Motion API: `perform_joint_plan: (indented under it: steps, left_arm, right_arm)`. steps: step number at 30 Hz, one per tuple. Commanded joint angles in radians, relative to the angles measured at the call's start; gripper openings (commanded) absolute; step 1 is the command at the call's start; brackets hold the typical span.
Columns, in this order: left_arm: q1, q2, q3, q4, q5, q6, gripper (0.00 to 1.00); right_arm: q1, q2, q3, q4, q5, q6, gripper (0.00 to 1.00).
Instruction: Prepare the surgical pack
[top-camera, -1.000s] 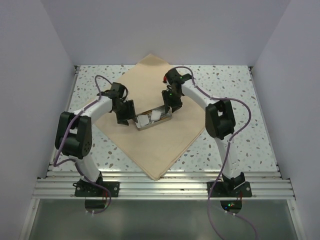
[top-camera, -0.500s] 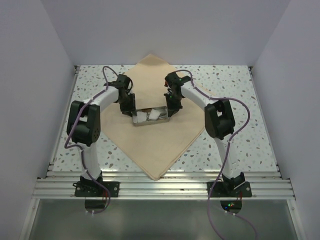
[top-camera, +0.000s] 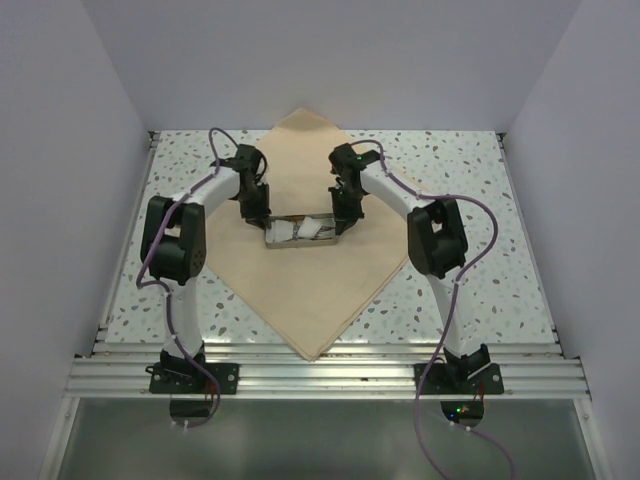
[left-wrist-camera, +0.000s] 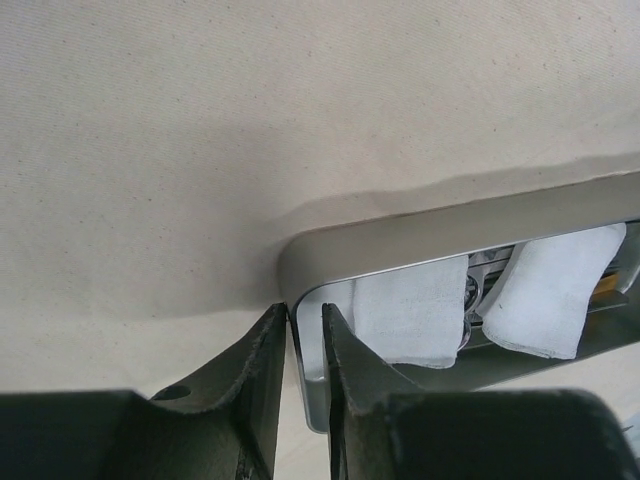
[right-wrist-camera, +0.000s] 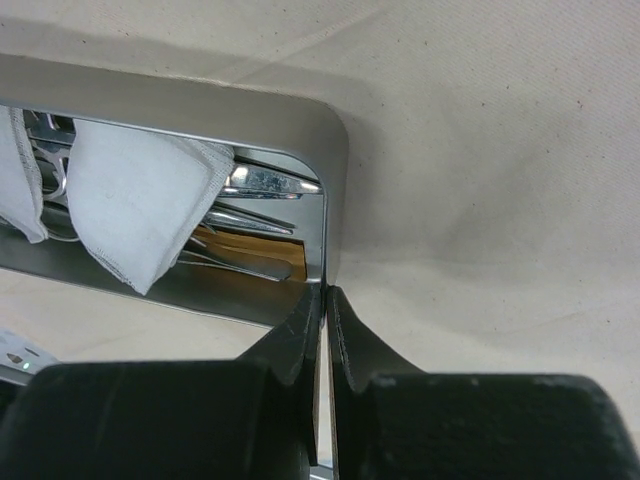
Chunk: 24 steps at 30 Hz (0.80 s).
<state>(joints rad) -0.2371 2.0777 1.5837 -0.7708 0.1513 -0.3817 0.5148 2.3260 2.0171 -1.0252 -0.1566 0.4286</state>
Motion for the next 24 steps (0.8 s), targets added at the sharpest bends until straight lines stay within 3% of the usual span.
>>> perform_joint_plan:
  steps: [1, 13, 24]
  left_arm:
    - [0.018, 0.013, 0.005, 0.03, 0.017, 0.017, 0.24]
    - [0.041, 0.044, 0.053, 0.039, 0.03, 0.012, 0.21]
    - [0.041, 0.059, 0.087, 0.047, 0.062, 0.003, 0.05]
  right_arm:
    - [0.005, 0.022, 0.042, -0.035, -0.027, 0.018, 0.02]
    - [0.004, 0.03, 0.069, -0.029, -0.034, 0.022, 0.0]
    - [0.002, 0.01, 0.046, -0.004, -0.017, 0.038, 0.0]
